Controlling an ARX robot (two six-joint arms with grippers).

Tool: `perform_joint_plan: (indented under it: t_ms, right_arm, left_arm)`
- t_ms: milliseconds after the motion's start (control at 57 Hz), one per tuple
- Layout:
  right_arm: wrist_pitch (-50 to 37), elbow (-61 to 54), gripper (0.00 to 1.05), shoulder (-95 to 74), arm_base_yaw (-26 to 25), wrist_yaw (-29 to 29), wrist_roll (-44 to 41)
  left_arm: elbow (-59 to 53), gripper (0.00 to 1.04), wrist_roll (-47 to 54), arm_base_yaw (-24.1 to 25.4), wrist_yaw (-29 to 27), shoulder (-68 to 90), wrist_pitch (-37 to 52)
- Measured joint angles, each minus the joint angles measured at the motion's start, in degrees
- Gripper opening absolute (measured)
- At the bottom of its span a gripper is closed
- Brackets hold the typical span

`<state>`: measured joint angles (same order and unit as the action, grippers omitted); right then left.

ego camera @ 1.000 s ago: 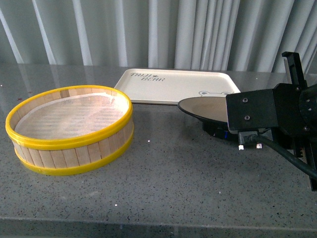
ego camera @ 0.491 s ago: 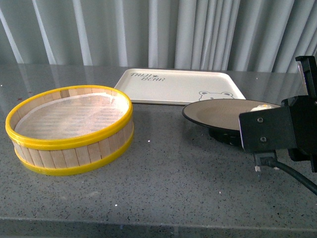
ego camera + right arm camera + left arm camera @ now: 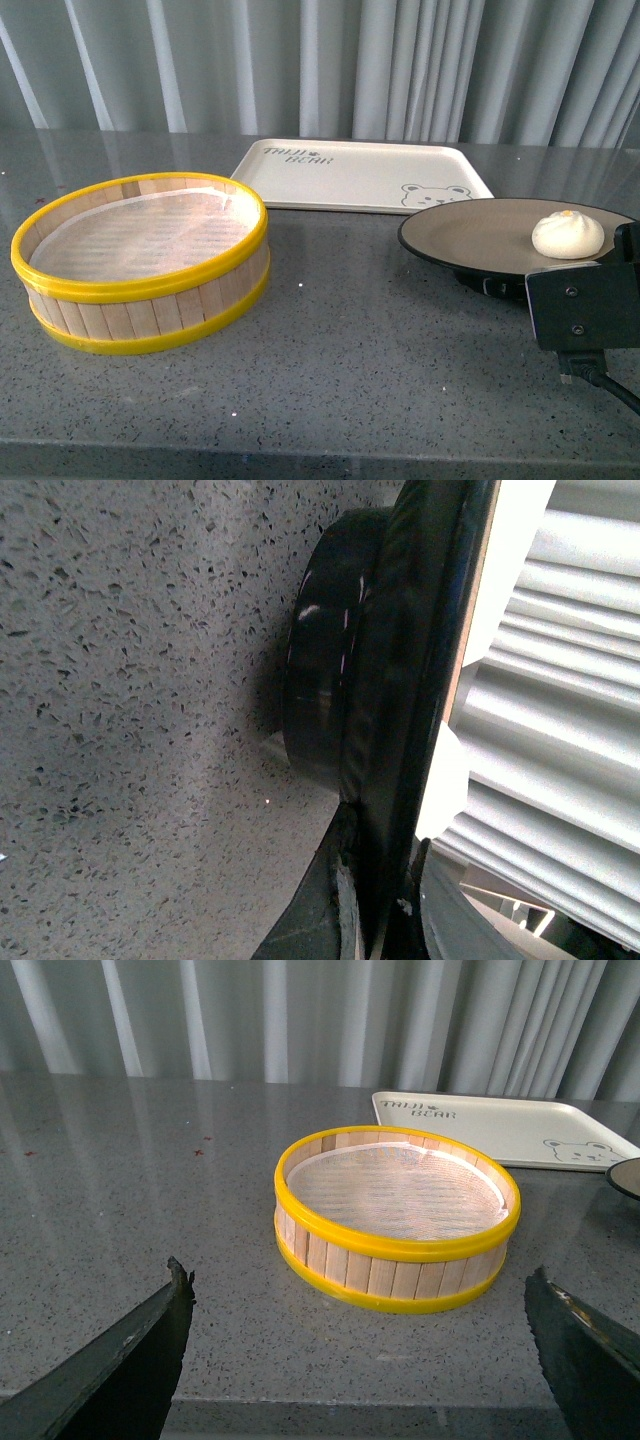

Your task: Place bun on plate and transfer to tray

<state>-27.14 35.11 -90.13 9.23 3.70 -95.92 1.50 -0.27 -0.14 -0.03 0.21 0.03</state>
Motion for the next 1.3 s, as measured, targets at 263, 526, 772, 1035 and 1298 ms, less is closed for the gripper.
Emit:
perform_joint_plan:
  t_ms: [263,526,772,1035,1298]
  right_arm:
    - [1.5,3.1,0.03,0.0,1.5,0.5,-1.7]
    - [-1.0,6.3,0.03,-0.3,1.8,0.4,-3.4]
    - [-4.7,11.8,0.03,-4.7,-0.6,-1.1,-2.2]
    - [-8.4,20.6,0.03,-14.3,-2.1,-6.5,4.8]
    - [-8.5,28.8,0.03,-22.0,-2.1,-7.2,10.2]
  left_arm:
    - [0.0,0.98,0.0,0.0,0.0,0.0,0.0]
    - [0.0,0.98,0.0,0.0,0.0,0.0,0.0]
    - [0.0,0.98,0.0,0.0,0.0,0.0,0.0]
    - [0.0,0.98,0.0,0.0,0.0,0.0,0.0]
    - [0.0,0.98,0.0,0.0,0.0,0.0,0.0]
